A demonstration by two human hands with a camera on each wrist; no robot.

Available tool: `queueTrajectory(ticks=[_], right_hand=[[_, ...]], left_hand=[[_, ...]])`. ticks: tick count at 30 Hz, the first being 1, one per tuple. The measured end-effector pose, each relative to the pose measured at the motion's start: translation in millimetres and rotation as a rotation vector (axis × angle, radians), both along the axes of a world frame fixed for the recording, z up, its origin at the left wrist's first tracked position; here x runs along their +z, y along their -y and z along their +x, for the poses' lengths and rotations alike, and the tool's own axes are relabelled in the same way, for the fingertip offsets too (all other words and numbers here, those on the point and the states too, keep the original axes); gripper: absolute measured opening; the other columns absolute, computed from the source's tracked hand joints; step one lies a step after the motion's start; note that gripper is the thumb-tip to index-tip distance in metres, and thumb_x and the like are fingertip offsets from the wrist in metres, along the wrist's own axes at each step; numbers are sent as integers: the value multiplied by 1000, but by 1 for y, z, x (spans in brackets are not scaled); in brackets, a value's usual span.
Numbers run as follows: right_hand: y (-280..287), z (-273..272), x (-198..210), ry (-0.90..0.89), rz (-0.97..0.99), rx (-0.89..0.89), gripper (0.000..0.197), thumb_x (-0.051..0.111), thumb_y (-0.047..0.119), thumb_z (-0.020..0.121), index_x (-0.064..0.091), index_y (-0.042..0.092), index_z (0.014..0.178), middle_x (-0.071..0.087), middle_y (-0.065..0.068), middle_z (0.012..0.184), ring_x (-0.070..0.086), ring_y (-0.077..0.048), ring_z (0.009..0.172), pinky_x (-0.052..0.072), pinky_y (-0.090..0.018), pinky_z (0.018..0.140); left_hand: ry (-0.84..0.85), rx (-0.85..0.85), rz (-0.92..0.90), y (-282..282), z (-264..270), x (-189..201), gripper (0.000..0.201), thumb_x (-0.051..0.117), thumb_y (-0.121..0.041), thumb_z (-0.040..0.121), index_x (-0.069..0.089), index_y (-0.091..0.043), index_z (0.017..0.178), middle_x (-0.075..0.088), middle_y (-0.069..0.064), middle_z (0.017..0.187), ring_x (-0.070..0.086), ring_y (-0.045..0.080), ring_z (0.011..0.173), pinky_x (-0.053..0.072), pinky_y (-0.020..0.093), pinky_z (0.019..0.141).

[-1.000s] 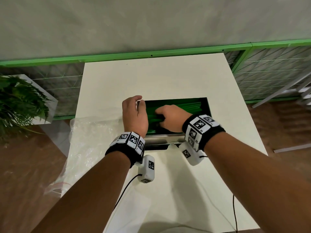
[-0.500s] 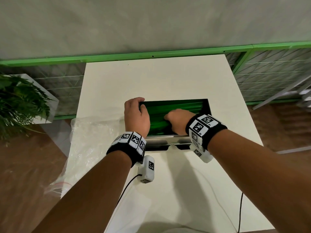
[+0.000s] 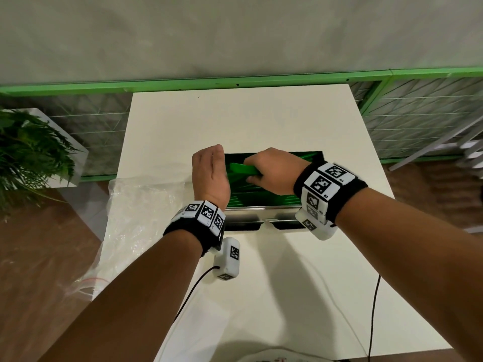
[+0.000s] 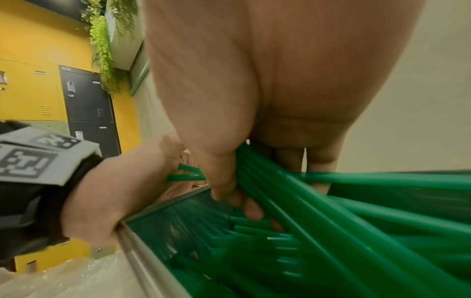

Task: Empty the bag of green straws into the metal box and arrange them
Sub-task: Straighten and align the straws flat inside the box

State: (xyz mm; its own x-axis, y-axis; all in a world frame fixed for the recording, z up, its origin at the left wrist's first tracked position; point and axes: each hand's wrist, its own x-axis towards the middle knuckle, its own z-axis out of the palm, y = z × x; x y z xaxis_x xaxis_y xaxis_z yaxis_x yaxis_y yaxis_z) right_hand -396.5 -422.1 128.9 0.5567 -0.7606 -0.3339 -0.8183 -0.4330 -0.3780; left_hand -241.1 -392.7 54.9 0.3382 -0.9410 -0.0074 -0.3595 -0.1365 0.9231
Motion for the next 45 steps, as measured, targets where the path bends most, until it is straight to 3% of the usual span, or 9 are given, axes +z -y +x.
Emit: queueTrajectory(ticks=[4,11,17,20,23,32,37,42,45], right_hand=[[3,0,11,3,27,17,6,61,29,97,61,23,97,54,8,71,55,-18,72,39,-29,65],[16,-4,20,140,47,-77,21,59,26,99,54,17,81,53,3,69,48,-10,60,33,-28,56],[7,-1,-1,3,62,-37,9,57,16,96,64,15,102,60,2,82,57,-20,77,41,-29,68],[-2,6,-24,-176,61,-30,17,56,9,89,63,14,103,64,-7,95,63,-28,90,51,-34,72],[-5,9,-36,-204,31,-83,19,61,14,85,62,13,104,64,-10,98,64,-31,90,54,-37,72],[2,-2,-14,-84,-51,-63,23,53,5,87,60,10,108,61,-10,96,60,-31,90,45,-35,72],[12,6,8,130,-23,-109,23,49,1,89,63,9,104,60,-6,88,56,-28,83,40,-32,66],[3,1,-9,-33,107,-133,25,49,2,91,64,10,110,65,-11,98,62,-29,88,50,-33,71],[-7,1,-30,-228,50,-72,25,56,10,90,62,14,114,63,-10,104,61,-34,102,49,-43,86]], left_hand=[[-47,20,-65,-1,-1,2,77,21,-67,86,64,-14,121,51,-2,121,44,-1,107,29,4,92],[-96,58,-60,-4,-4,3,56,30,-51,100,58,-14,130,51,0,130,40,-34,98,26,-10,80],[-28,59,-23,-2,-2,0,42,33,-35,110,56,-9,135,52,9,138,47,-9,100,23,-11,80],[-5,37,-47,-2,-2,3,49,31,-45,107,59,-10,129,53,4,132,44,-23,100,22,-10,81],[21,16,-90,-2,-2,3,71,21,-62,91,64,-13,121,52,-3,121,43,-16,100,23,-8,86],[-23,88,-165,-5,-4,3,64,30,-54,96,60,-6,124,54,4,123,45,-27,101,29,-4,85],[-80,145,-122,-2,-4,0,59,28,-54,94,58,-11,122,56,7,123,54,17,112,44,33,101],[-34,125,-102,-1,-3,-1,57,29,-53,99,57,-10,124,57,9,123,51,11,101,33,1,85],[-30,122,-105,-1,-3,-1,59,28,-55,97,58,-12,124,57,3,120,52,12,103,34,4,86]])
